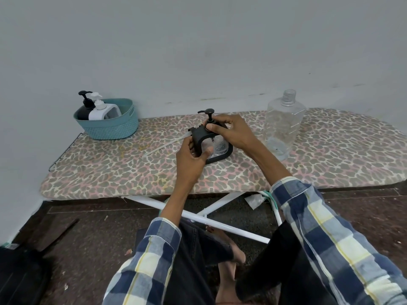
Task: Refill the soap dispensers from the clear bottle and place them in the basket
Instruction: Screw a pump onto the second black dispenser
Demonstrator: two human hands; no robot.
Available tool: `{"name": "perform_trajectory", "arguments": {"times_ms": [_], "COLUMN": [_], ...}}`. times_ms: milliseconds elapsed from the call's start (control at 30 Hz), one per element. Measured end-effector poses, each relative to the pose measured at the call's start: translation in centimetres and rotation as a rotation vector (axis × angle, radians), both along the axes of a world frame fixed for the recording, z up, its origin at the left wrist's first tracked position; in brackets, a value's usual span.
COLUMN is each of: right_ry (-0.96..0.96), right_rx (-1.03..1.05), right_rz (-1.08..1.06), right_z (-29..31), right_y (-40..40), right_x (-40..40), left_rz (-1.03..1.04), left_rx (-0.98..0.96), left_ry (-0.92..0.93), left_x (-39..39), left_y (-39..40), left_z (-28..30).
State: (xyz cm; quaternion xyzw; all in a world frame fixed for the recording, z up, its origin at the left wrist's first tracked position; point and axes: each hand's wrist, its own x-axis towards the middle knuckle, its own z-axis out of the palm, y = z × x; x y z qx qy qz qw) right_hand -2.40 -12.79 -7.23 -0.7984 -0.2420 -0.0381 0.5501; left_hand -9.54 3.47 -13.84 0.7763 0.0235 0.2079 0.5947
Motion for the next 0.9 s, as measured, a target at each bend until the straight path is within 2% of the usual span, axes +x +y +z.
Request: {"name": "perform_trajectory", "arguments": {"times_ms": [267, 467, 700, 800, 900], "right_ry": [-0.038, -0.039, -0.001, -0.017, -0.012], "right_rx": [-0.125, -0.152, -0.007, 0.024, 0.002], "right_rz": [-0.183, -0.354, -0.423, -0.455, -0.409], "right_z": [-0.2, -0.4, -0.5, -0.7, -0.7], "right_y": [1.3, 1.9, 2.7, 3.1, 3.0], "right_x": [-1.2, -2.8, -4.5, -5.3, -4.9], "left_rz": [0.139, 0.232, 0.322, 0.303, 0.122], "left_rx": [0.079, 0.300, 0.510, 0.570, 0.515], "left_ry": [-0.006, -0.022, -0.009, 0.024, 0.070], "left_x": [-0.4, -0.7, -1.8, -2.3, -2.8], "left_y": [-0.5, -0.7, -1.7, -2.2, -1.1], "left_z": [-0.1, 0.0, 0.8, 1.2, 1.2]}}
